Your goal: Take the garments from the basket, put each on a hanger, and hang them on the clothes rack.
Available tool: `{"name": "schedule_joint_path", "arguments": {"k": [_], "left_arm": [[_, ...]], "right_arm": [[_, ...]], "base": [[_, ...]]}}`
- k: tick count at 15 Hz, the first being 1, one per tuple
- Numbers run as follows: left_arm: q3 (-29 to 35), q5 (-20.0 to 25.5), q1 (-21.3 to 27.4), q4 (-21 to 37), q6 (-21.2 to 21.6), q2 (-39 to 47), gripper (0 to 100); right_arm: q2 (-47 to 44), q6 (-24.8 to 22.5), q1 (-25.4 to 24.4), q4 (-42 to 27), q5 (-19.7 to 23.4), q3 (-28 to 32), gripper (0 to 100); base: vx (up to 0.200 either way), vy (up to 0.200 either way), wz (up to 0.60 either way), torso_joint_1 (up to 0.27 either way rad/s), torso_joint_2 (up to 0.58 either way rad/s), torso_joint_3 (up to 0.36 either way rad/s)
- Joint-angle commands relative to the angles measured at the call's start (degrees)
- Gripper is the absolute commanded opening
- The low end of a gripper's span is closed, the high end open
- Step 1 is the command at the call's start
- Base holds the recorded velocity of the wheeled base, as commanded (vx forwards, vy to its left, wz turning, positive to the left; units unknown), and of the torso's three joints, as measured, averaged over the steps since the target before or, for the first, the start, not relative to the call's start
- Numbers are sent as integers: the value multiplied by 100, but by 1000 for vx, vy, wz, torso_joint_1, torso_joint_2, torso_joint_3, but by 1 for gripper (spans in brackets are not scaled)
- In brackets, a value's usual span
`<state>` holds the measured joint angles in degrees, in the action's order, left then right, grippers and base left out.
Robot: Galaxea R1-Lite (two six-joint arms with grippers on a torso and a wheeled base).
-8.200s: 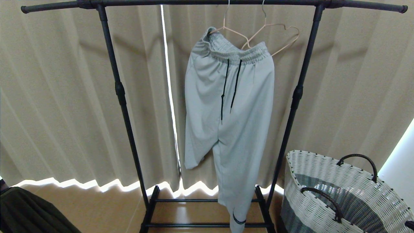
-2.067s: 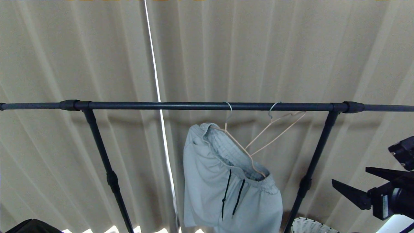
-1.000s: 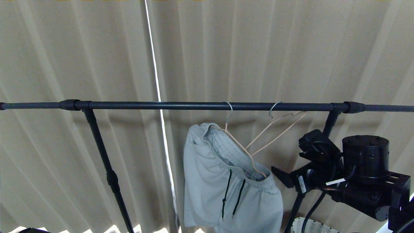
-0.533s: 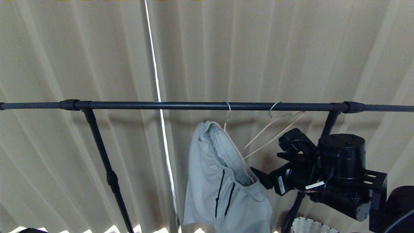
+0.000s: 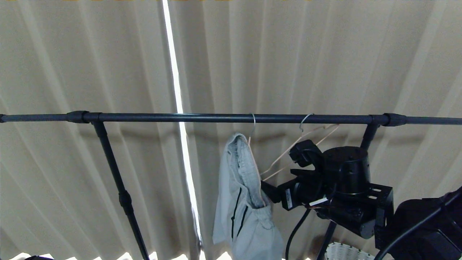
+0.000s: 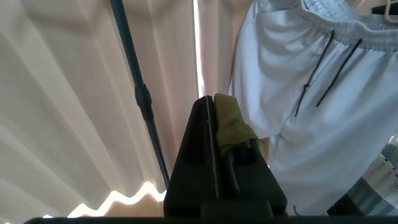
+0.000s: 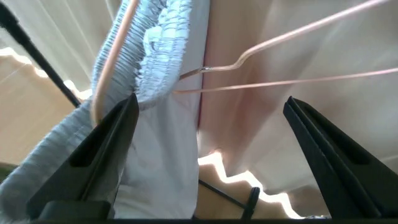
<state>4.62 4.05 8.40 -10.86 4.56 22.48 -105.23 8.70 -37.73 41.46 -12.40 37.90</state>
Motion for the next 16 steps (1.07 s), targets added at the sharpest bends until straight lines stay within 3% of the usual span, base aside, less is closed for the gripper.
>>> {"name": "schedule_joint_path", "arguments": {"k": [1,5,7,10,16], "left_arm": [[-5,0,4,-4,1,11,0],[4,0,-5,-4,1,20,0],[21,0,-5,-4,1,28,0],[21,0,-5,-4,1,28,0],[30,0,-14,-4,1,2,0]], "right_arm": [[-121,140,29,-6,-79,24,100],[-85,281,249,2,-413,-11,100],[-103,676,275,2,-536,42,100],[-138,843,354,20,-659,103,100],[-683,1046,477,11,-1037,807,100]], "base": [[0,0,0,0,0,0],[0,0,0,0,0,0],[0,0,0,0,0,0],[0,0,0,0,0,0],[0,0,0,0,0,0]]}}
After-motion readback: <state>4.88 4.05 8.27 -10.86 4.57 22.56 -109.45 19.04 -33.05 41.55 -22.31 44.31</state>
